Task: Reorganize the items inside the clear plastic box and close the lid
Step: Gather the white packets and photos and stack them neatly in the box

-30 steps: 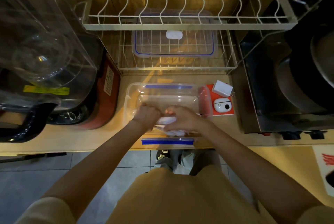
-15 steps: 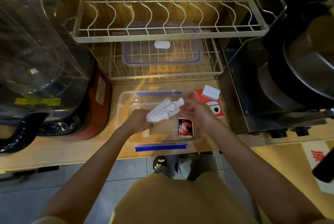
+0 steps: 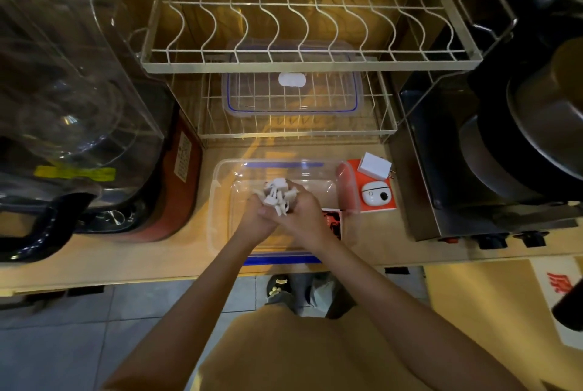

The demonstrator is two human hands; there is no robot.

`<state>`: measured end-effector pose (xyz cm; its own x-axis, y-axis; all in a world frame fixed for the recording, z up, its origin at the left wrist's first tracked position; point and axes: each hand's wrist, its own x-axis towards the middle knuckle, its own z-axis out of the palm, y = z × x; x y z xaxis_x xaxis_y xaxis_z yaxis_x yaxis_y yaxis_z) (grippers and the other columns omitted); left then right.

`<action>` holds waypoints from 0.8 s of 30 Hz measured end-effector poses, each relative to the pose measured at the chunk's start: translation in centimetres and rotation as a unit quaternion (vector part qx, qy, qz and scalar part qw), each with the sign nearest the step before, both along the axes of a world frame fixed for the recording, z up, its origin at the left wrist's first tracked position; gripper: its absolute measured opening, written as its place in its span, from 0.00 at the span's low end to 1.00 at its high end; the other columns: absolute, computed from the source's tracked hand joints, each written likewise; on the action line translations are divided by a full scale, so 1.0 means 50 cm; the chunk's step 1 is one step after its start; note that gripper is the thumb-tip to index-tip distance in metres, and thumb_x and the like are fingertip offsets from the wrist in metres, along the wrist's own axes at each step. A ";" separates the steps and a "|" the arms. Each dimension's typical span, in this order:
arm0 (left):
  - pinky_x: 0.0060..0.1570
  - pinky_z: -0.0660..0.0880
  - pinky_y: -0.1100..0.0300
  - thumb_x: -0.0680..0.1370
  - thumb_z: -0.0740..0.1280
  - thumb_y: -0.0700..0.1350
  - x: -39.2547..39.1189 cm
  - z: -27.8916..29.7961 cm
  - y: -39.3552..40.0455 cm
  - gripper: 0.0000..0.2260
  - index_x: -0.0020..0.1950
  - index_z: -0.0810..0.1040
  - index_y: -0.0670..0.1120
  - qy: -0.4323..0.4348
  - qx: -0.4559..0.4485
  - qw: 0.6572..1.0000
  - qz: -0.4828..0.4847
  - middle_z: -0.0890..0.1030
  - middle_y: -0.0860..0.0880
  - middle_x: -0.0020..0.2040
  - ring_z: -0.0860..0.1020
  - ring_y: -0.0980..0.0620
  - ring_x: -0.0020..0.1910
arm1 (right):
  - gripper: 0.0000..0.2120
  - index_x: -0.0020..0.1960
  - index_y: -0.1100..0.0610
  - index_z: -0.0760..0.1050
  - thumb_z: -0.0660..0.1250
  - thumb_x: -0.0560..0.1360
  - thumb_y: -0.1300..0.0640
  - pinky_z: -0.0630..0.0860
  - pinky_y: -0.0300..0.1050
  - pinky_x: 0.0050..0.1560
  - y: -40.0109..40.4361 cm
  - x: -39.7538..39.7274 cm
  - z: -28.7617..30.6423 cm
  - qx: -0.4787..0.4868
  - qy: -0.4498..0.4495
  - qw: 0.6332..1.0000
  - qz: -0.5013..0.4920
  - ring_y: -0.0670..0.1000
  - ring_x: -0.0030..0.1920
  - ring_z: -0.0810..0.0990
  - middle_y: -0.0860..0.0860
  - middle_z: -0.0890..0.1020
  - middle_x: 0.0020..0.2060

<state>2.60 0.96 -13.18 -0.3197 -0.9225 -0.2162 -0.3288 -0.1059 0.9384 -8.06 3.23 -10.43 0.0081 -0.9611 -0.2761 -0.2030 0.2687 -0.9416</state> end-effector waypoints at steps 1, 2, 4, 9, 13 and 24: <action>0.39 0.72 0.76 0.66 0.67 0.48 0.002 0.001 0.000 0.04 0.39 0.75 0.52 0.005 -0.001 1.000 0.002 0.79 0.58 0.33 0.77 0.70 0.37 | 0.22 0.56 0.57 0.76 0.77 0.64 0.60 0.77 0.45 0.56 0.000 0.003 -0.002 -0.003 0.018 1.000 -0.002 0.50 0.51 0.81 0.53 0.82 0.52; 0.39 0.73 0.76 0.64 0.66 0.50 0.007 0.000 0.000 0.06 0.40 0.75 0.52 0.006 -0.001 1.000 0.007 0.79 0.58 0.35 0.78 0.69 0.38 | 0.25 0.57 0.56 0.75 0.78 0.63 0.58 0.77 0.49 0.58 0.000 0.003 -0.004 -0.004 0.032 0.999 -0.002 0.51 0.54 0.81 0.54 0.82 0.54; 0.46 0.75 0.70 0.63 0.68 0.50 0.018 -0.010 0.000 0.11 0.43 0.76 0.50 0.012 0.003 1.000 0.009 0.79 0.50 0.42 0.79 0.65 0.42 | 0.26 0.56 0.51 0.74 0.79 0.61 0.58 0.78 0.50 0.57 0.000 -0.002 -0.003 0.000 0.030 1.000 0.005 0.51 0.53 0.81 0.54 0.83 0.52; 0.52 0.76 0.55 0.60 0.69 0.53 0.039 -0.019 0.001 0.16 0.47 0.75 0.55 0.025 0.012 0.999 -0.033 0.80 0.48 0.47 0.79 0.62 0.45 | 0.35 0.64 0.47 0.70 0.78 0.61 0.64 0.76 0.50 0.62 0.002 -0.002 -0.002 0.057 -0.066 0.996 0.011 0.52 0.58 0.80 0.56 0.81 0.58; 0.42 0.74 0.73 0.60 0.70 0.50 0.029 -0.014 0.004 0.17 0.46 0.74 0.50 0.022 0.024 0.998 -0.045 0.81 0.58 0.37 0.78 0.70 0.40 | 0.25 0.55 0.44 0.76 0.77 0.64 0.64 0.71 0.48 0.66 0.000 0.005 0.005 0.051 -0.053 0.997 0.031 0.52 0.64 0.76 0.54 0.76 0.65; 0.53 0.77 0.53 0.65 0.67 0.51 0.038 -0.025 -0.019 0.20 0.51 0.81 0.40 -0.061 -0.019 0.995 -0.081 0.83 0.41 0.50 0.81 0.46 0.52 | 0.27 0.58 0.57 0.73 0.75 0.63 0.73 0.77 0.32 0.45 0.000 -0.015 0.033 0.063 -0.088 0.994 0.020 0.41 0.45 0.82 0.54 0.82 0.49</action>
